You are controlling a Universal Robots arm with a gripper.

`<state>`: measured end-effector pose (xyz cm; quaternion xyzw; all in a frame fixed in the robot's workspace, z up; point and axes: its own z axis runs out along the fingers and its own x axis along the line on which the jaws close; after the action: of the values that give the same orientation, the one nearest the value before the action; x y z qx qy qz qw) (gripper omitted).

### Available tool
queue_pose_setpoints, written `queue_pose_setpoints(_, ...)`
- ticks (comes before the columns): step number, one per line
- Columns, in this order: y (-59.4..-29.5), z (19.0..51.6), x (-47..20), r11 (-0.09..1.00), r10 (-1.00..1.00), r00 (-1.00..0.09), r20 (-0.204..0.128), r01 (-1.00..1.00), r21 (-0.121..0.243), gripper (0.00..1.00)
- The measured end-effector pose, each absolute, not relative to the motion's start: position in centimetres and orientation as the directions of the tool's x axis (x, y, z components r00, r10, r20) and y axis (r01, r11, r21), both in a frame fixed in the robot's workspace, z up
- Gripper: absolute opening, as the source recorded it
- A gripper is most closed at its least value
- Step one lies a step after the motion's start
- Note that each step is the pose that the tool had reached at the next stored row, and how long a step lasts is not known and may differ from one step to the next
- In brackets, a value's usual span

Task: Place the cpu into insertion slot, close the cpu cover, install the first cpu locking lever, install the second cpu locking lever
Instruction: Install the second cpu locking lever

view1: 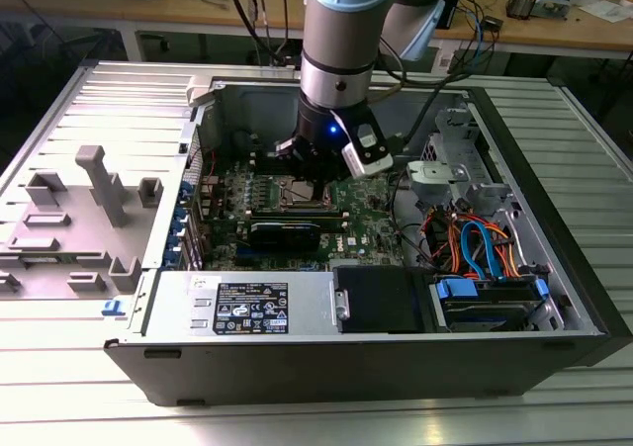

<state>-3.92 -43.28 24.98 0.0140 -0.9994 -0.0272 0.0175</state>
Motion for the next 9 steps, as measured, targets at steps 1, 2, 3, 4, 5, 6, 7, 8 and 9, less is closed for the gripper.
queue_pose_setpoints(1,-43.35,24.98,-3.95,0.998,-0.029,-0.999,0.040,-0.027,0.058,0.11)
queue_pose_setpoints(2,-43.39,24.97,-3.98,0.998,-0.029,-0.998,0.046,-0.026,0.060,0.11)
queue_pose_setpoints(3,-43.44,24.98,-4.01,0.998,-0.029,-0.998,0.054,-0.026,0.061,0.11)
queue_pose_setpoints(4,-43.49,24.97,-4.03,0.998,-0.029,-0.998,0.060,-0.025,0.061,0.11)
queue_pose_setpoints(5,-43.55,24.96,-4.08,0.998,-0.029,-0.997,0.070,-0.025,0.062,0.11)
queue_pose_setpoints(6,-43.59,24.97,-4.12,0.998,-0.029,-0.997,0.077,-0.024,0.062,0.11)
queue_pose_setpoints(7,-43.64,24.96,-4.16,0.998,-0.029,-0.996,0.081,-0.024,0.062,0.11)
queue_pose_setpoints(8,-43.71,24.93,-4.20,0.998,-0.029,-0.996,0.084,-0.024,0.063,0.11)
queue_pose_setpoints(9,-43.79,24.93,-4.21,0.998,-0.029,-0.996,0.087,-0.024,0.066,0.11)
